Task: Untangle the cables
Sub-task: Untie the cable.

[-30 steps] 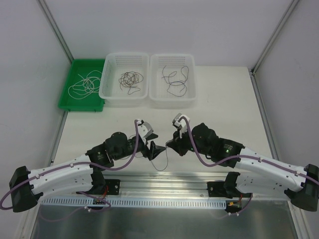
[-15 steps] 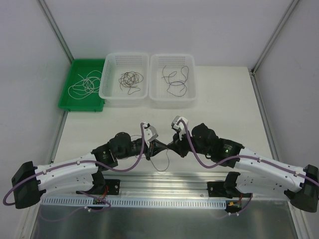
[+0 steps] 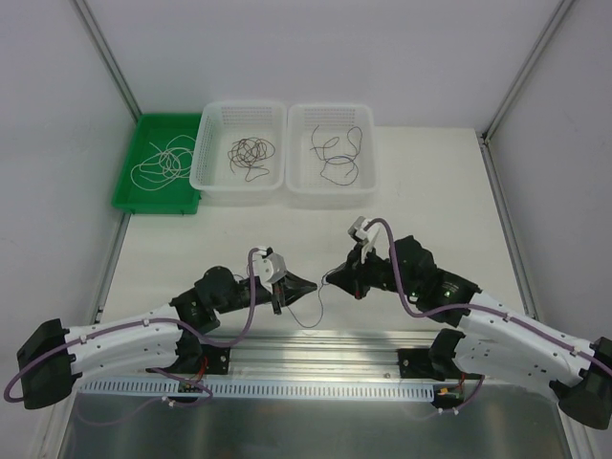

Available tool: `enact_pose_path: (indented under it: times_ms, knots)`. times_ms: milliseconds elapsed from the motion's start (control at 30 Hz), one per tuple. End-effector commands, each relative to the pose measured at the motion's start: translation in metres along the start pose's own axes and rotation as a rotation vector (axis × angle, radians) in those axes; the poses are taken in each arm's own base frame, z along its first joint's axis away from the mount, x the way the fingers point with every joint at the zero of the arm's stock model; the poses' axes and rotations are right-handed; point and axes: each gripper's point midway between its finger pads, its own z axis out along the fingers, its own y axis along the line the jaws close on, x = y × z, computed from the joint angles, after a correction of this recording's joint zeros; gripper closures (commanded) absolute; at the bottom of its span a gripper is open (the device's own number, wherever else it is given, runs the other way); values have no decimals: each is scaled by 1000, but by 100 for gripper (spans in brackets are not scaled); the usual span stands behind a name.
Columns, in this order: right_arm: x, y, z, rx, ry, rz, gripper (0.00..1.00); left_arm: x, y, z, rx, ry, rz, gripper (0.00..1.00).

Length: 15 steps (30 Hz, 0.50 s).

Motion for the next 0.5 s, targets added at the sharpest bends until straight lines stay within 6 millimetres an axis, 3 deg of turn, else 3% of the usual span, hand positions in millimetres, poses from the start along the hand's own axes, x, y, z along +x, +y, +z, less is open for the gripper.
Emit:
enact_pose_path:
  times_ms: [0, 133, 267, 333, 467]
  knots:
    - [-27, -11, -6, 56, -127, 88, 99, -15, 2, -4, -6, -87, -4, 100]
    - [-30, -21, -10, 112, -173, 148, 99, -11, 7, -8, -41, -114, -30, 100]
    - [-32, -12, -11, 61, -161, 122, 99, -13, 12, -9, -69, -130, -43, 100]
    - [-31, -7, -8, 34, -130, 93, 99, -17, 10, -6, -58, -129, -37, 80]
    - [-26, -1, -4, -11, -97, 50, 99, -24, 7, 2, -37, -106, -37, 56]
